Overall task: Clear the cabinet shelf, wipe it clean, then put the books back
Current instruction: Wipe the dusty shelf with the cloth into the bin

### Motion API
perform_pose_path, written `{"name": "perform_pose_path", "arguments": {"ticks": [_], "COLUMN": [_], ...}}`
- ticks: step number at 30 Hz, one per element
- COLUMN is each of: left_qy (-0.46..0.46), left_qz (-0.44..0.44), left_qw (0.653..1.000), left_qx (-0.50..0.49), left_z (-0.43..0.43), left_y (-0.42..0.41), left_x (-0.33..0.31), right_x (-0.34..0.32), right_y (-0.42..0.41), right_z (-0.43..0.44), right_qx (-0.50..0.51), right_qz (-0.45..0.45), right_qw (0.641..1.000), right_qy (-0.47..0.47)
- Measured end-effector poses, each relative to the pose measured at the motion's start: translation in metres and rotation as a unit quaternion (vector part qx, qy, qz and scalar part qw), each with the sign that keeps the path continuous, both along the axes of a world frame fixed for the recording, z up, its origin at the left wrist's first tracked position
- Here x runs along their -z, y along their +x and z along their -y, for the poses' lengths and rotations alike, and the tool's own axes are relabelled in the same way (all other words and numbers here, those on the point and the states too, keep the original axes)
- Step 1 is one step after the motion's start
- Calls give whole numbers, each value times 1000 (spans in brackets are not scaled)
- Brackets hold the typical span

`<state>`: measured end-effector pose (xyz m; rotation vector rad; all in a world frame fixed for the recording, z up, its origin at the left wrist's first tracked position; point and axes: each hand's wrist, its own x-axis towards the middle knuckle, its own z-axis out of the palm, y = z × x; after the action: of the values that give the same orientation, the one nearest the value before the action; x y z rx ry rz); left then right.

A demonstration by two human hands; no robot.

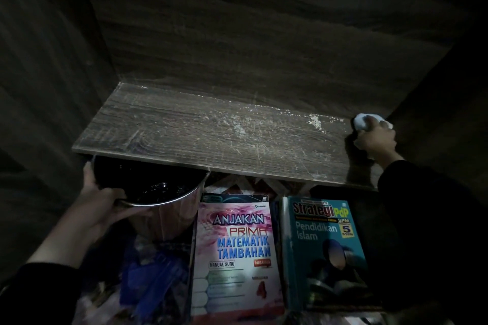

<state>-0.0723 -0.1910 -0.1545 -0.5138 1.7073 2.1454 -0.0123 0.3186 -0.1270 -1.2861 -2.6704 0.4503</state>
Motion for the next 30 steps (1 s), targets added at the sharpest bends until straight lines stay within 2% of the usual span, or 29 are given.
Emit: {"name": "perform_pose_path", "arguments": {"ticks": [7, 11, 14, 18, 22, 24, 27, 30], "left_qy": [6, 14, 17, 16, 15, 19, 24, 27], "left_qz": [-10, -2, -3, -7, -6, -7, -8, -4], "left_qw": [1000, 1000, 1000, 1000, 1000, 1000, 1000, 1000], "left_qx": [2, -6, -4, -3, -10, -11, -11, -14], "left_z": [2, 1, -1, -2, -3, 0, 4, 3], "left_y": [1, 1, 2, 3, 4, 3, 2, 3], "left_x": [3, 2, -1, -2, -1, 1, 3, 1], "right_x": [8, 11, 15, 15, 13, 11, 10, 11], "right_y": [-38, -54, -62, -73, -75, -68, -50, -35], "right_z": [62, 105, 135, 161, 170, 159, 119, 90], "right_qx": [0, -35, -109, -215, -343, -332, -239, -115], "right_qz": [-19, -19, -22, -32, -101, -168, -226, -174], "right_qw": [999, 997, 990, 973, 934, 927, 944, 978], "right_qy": [40, 62, 88, 76, -4, -45, -3, 33]}}
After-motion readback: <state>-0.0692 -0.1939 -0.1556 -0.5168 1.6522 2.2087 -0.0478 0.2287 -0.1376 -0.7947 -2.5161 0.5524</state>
